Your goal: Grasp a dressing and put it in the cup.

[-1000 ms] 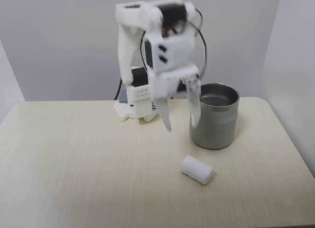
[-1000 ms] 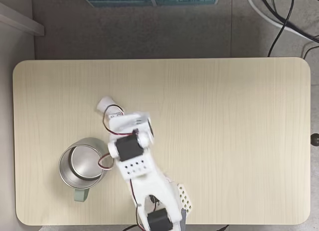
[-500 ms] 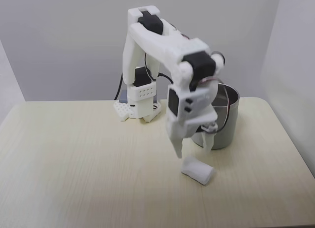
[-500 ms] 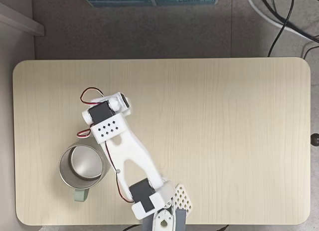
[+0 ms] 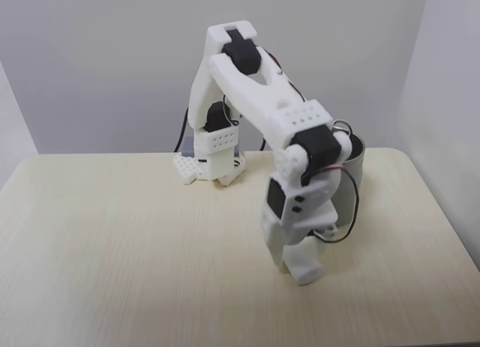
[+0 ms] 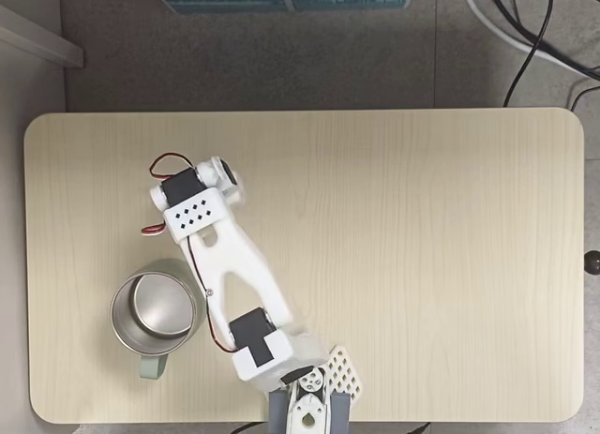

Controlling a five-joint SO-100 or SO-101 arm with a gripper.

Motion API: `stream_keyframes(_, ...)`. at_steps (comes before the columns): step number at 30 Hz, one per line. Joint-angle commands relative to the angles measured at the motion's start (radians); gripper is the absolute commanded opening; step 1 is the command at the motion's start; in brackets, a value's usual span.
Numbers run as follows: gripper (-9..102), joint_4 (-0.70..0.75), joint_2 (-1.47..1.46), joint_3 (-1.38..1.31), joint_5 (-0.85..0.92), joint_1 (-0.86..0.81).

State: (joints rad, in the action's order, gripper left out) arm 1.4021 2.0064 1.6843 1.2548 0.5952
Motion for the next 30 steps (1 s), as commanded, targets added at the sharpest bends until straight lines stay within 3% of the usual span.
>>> stream_keyframes(1, 21, -0.015, 0.014, 0.048, -0.012, 0.009)
stream_keyframes(9, 18, -0.046, 0.058, 0.048, -0.025, 0.003)
stream_keyframes(14, 0, -0.071, 0.055, 0.051, -0.067, 0.012)
stream_keyframes(23, 0, -0.052, -0.058, 0.051, -0.147, 0.051)
stream_keyframes(30, 0, 0.066, -0.225, 0.107, -0.184, 0.087)
